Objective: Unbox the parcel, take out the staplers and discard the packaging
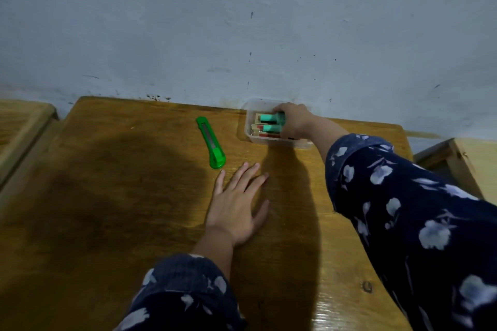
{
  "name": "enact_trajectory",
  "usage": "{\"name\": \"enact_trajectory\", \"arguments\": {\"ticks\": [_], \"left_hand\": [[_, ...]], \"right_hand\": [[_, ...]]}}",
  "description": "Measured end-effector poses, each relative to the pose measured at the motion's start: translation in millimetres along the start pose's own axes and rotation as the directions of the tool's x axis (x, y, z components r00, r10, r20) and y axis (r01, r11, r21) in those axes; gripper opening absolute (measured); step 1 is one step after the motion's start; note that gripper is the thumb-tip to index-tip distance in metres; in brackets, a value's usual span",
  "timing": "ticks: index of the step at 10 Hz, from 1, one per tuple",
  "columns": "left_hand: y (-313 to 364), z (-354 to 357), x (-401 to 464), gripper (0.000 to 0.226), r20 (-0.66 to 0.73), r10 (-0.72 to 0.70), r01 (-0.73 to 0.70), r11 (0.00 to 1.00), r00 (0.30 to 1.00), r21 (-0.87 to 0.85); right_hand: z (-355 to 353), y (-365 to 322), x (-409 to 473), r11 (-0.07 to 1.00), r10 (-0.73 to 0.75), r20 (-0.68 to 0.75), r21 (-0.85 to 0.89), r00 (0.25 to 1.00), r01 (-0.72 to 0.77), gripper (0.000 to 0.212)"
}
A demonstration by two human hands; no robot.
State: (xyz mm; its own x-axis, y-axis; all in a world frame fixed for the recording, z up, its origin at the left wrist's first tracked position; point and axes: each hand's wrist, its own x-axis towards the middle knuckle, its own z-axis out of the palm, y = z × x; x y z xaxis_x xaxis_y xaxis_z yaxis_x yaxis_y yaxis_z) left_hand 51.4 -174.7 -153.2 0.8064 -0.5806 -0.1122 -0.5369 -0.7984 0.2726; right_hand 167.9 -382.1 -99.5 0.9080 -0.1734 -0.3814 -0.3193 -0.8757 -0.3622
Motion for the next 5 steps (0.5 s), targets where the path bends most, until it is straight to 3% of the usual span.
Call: {"name": "enact_trajectory", "arguments": {"ticks": [1, 3, 4, 5], "left_hand": [[-1, 2, 0, 0.059, -0.004, 0.0, 0.0, 1.0, 1.0, -0.006], [-1, 5, -2, 0.057, -0.039, 0.011, -0.011, 1.0, 0.999, 0.023], [2, 7, -3, 0.057, -0.027, 0.009, -0.008, 0.999, 1.0, 0.043], [1, 1, -2, 0.058, 0.043, 0.03, -0.033, 0.997, 0.999, 0.068]], "right_hand": [[-4, -1, -3, 0.999, 0.002, 0.011, 0.04, 1.0, -0.002, 0.074], [-2, -10, -37, 0.996, -0.017, -0.237, 0.08, 0.971, 0.038, 0.053], [13, -16, -68, 0.999, -0.038, -0.364, -0.022, 0.93, 0.032, 0.05], [35, -24, -107, 0.999, -0.024, -0.385, -0.031, 0.923, 0.013, 0.049]]}}
